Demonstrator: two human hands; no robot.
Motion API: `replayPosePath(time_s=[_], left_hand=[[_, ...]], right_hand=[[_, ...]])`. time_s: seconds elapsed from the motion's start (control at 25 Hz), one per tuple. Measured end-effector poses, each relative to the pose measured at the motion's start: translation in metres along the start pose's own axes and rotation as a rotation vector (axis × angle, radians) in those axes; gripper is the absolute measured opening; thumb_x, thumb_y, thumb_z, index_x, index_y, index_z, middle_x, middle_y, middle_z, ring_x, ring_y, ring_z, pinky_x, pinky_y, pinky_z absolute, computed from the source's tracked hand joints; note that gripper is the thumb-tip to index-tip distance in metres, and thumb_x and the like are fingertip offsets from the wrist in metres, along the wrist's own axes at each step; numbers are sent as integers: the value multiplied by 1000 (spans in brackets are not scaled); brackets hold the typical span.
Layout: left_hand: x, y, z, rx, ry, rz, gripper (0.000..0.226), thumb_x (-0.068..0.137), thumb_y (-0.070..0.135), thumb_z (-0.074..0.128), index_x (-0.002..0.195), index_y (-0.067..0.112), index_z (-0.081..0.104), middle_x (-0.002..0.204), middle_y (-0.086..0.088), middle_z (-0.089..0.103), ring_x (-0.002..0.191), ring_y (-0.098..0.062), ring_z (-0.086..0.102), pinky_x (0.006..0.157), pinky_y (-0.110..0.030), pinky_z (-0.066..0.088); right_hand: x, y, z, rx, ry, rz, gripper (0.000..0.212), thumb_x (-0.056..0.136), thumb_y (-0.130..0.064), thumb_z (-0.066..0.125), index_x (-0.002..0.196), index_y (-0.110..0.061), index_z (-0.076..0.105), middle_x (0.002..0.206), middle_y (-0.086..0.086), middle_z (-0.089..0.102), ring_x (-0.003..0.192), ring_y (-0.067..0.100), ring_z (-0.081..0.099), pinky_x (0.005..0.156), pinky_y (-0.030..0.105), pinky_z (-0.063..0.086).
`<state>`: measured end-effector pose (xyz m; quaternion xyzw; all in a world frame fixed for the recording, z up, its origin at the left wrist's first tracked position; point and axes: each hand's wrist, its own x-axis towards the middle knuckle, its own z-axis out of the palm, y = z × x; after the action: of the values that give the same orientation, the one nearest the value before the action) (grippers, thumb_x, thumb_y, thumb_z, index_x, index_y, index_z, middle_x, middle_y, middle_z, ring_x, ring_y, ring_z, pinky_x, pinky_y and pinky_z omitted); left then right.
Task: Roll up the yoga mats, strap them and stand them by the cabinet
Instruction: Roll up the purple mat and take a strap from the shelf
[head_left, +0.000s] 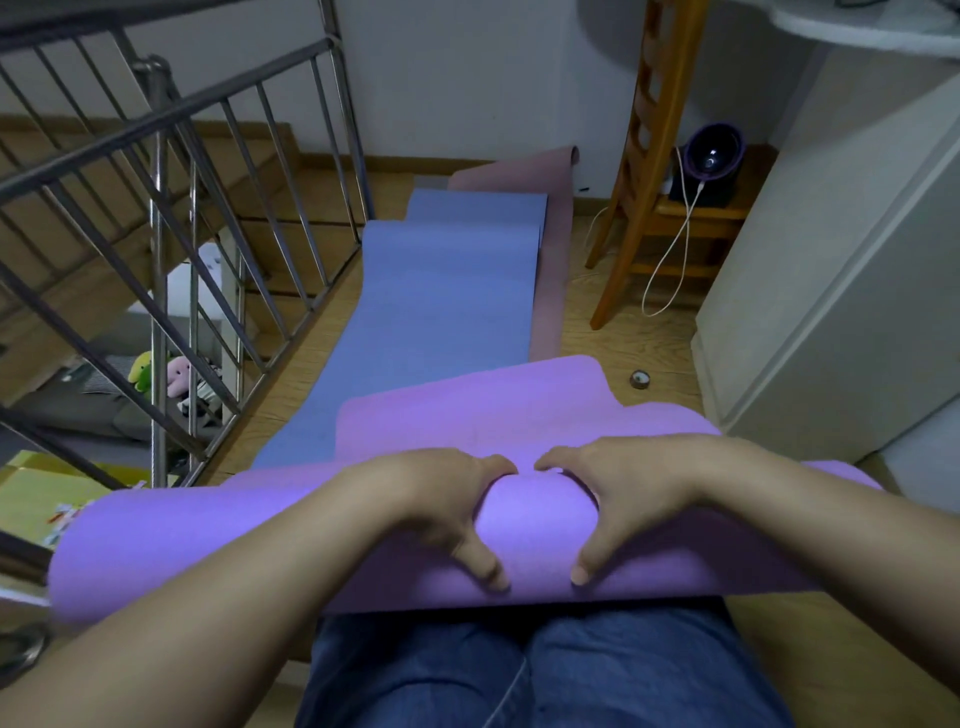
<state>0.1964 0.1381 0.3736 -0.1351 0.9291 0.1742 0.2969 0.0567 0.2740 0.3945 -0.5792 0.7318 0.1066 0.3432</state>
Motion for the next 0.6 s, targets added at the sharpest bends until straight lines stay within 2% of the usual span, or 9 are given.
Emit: replayPosePath(time_s=[0.12, 0.24, 0.32, 0.48, 0.6], left_hand=[[14, -7, -16, -88, -161, -40, 91, 66, 58, 77, 141, 36, 30, 130, 8, 54, 115, -20, 54, 101, -35, 43], [21, -15, -26, -186, -226, -63, 94, 66, 60, 76, 143, 35, 29, 130, 11, 54, 117, -17, 54, 104, -37, 41], [17, -14, -18, -122, -106, -66, 100, 66, 65, 72, 147, 33, 23, 137, 7, 48, 123, -20, 49, 105, -38, 38], [-2, 0, 28, 320, 338, -57, 114, 64, 72, 65, 150, 28, 4, 146, -2, 32, 128, -28, 40, 104, -46, 33], [-1, -3, 36, 352, 447, -70, 112, 64, 73, 62, 149, 28, 5, 145, -1, 33, 125, -28, 41, 104, -45, 32]], right_hand=[[-10, -11, 20, -248, 205, 20, 113, 69, -56, 74, 151, -23, 4, 144, 5, 35, 129, 26, 39, 104, 43, 37], [-1, -18, 43, -331, 266, 71, 122, 67, -61, 73, 151, -19, -5, 147, 9, 27, 131, 31, 33, 107, 52, 29], [8, -10, 39, -279, 288, 76, 122, 62, -64, 74, 150, -21, 2, 142, 8, 33, 127, 30, 37, 104, 50, 33], [21, -2, 22, -176, 224, 26, 117, 57, -65, 78, 146, -23, 16, 134, 6, 43, 119, 28, 45, 97, 45, 41], [27, -2, 9, -153, 154, 17, 117, 56, -63, 80, 146, -23, 17, 133, 7, 46, 119, 27, 48, 97, 41, 44]])
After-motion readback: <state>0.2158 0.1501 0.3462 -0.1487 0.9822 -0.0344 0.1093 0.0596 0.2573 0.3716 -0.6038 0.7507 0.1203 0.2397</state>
